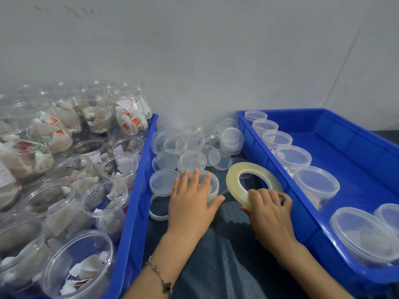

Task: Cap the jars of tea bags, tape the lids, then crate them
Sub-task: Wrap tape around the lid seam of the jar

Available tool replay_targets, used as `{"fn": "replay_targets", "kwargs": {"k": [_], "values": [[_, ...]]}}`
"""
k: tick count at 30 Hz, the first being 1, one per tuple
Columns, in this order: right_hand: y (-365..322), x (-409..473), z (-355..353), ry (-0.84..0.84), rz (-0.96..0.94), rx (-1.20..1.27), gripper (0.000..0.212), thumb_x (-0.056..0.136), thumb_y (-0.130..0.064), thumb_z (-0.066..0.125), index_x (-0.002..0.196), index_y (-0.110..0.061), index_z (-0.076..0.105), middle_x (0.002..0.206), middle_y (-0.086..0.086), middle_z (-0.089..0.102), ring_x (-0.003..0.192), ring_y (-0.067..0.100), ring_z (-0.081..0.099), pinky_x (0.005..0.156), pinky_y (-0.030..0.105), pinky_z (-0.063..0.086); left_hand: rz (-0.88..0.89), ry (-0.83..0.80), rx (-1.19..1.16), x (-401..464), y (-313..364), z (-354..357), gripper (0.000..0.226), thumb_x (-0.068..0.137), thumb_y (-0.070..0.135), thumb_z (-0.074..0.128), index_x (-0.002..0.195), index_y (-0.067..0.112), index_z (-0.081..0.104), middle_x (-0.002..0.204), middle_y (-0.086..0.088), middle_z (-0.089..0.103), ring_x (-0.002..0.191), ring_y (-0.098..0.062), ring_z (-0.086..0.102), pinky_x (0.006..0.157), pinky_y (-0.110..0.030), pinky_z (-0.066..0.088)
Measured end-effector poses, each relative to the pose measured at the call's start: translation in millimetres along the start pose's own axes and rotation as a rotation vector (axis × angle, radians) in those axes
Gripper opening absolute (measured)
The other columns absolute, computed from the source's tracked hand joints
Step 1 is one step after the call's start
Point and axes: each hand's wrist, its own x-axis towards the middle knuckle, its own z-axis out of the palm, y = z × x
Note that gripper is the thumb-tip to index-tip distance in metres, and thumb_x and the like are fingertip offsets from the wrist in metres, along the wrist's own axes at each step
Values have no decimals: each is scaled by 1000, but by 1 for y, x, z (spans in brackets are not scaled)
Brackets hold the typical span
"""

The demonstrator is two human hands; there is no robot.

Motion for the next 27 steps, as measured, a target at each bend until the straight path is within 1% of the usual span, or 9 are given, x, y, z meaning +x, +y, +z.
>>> {"fn": "replay_targets", "kwargs": {"k": [4,8,12,14,15,17,19,23,27], "values": [[1,21,12,-94,-41,-22,26,79,-37,70,88,-15,58,86,-1,58,85,23,58,83,51,37,-9,-29,-27,1,-5,5,63,94,59,31,150,30,23,159,2,14,147,-17,2,117,-32,-1],[4,41,31,-255,-55,55,25,94,-43,42,105,-21,49,106,-5,51,103,19,46,94,44,17,-8,-37,-19,1,-5,5,61,95,58,28,150,32,20,159,4,12,147,-15,0,116,-31,-4],[5,62,36,-287,-29,108,24,96,-45,36,108,-25,44,110,-6,48,107,16,41,96,43,17,-21,-72,-91,1,-3,0,57,96,53,34,149,34,24,159,8,11,146,-12,-3,115,-33,-8],[2,72,35,-295,-29,94,26,97,-45,35,110,-24,44,111,-6,47,108,16,41,97,44,18,-31,-91,-103,0,0,-2,54,97,49,38,147,37,26,158,15,13,145,-7,-2,114,-39,-9],[-1,76,34,-297,-30,86,27,97,-45,34,110,-23,44,111,-6,47,108,16,40,98,44,19,-23,-83,-89,-2,1,-3,52,97,46,40,147,37,29,156,18,18,144,-5,3,114,-42,-6],[-5,80,30,-298,-42,84,26,97,-43,35,110,-23,44,111,-5,46,109,17,40,100,45,17,31,-23,-88,-6,2,-9,48,95,36,50,142,32,42,149,18,35,140,-10,24,112,-42,11],[-8,81,28,-304,-80,88,24,97,-42,36,109,-23,44,111,-5,46,111,17,39,101,45,16,75,8,-111,-8,0,-13,48,91,21,57,138,27,49,144,16,44,135,-15,37,108,-34,21],[-16,84,24,-346,-115,101,24,97,-41,38,110,-20,44,114,-4,48,115,17,39,103,47,18,86,-58,-151,-5,-12,-12,65,91,1,44,147,31,29,153,20,25,145,-5,11,111,-17,-5],[-32,89,27,-356,-143,77,18,94,-22,41,111,-16,42,117,0,47,117,21,40,102,47,18,100,-66,-205,-8,-10,-10,69,87,-7,44,146,28,31,151,18,28,145,-5,9,107,-13,-17]]}}
